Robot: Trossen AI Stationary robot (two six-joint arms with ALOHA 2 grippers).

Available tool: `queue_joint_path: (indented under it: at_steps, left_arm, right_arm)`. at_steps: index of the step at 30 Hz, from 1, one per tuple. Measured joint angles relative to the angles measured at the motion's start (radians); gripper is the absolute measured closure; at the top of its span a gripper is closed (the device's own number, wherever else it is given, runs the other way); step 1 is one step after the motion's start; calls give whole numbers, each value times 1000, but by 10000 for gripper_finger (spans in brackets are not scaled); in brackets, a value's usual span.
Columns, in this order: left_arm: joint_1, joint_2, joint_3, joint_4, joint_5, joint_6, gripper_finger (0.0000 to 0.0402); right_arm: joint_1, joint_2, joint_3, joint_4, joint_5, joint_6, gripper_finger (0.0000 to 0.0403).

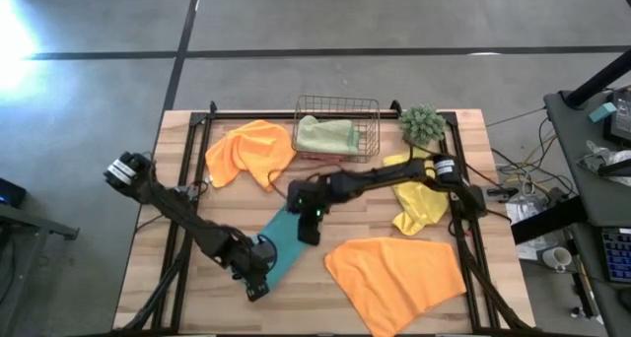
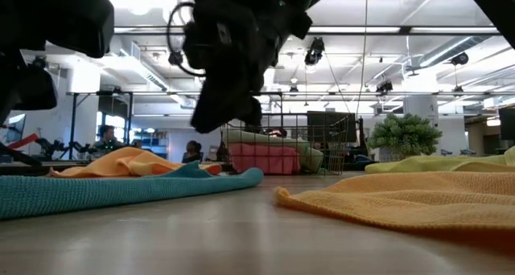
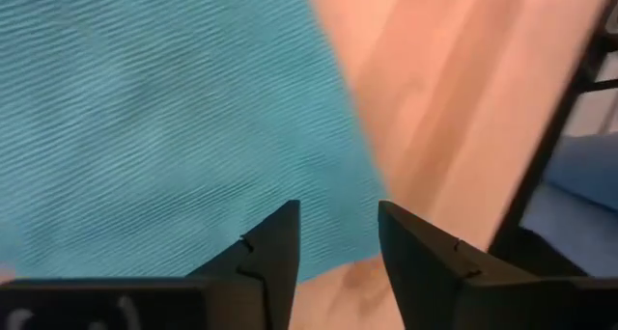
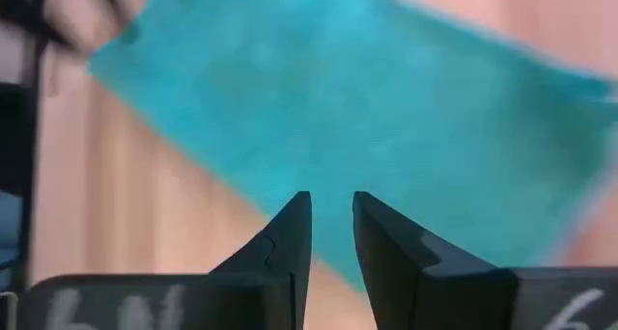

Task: Fold microfiber towels
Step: Fold the blue microfiber cloth

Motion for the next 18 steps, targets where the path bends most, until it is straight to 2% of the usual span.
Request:
queue_joint_path:
  at_steps: [5, 13, 18]
  left_arm:
    - [0, -10, -1, -106, 0, 22, 317]
    - [-5, 4, -35, -101, 3, 71, 388]
    - [-5, 3, -85, -99, 8, 48, 398]
  right_arm:
    - [64, 42, -3, 87, -6, 47, 345]
    - [81, 125, -4, 190, -54, 142, 366]
    - [84, 133, -5, 189, -58, 145, 366]
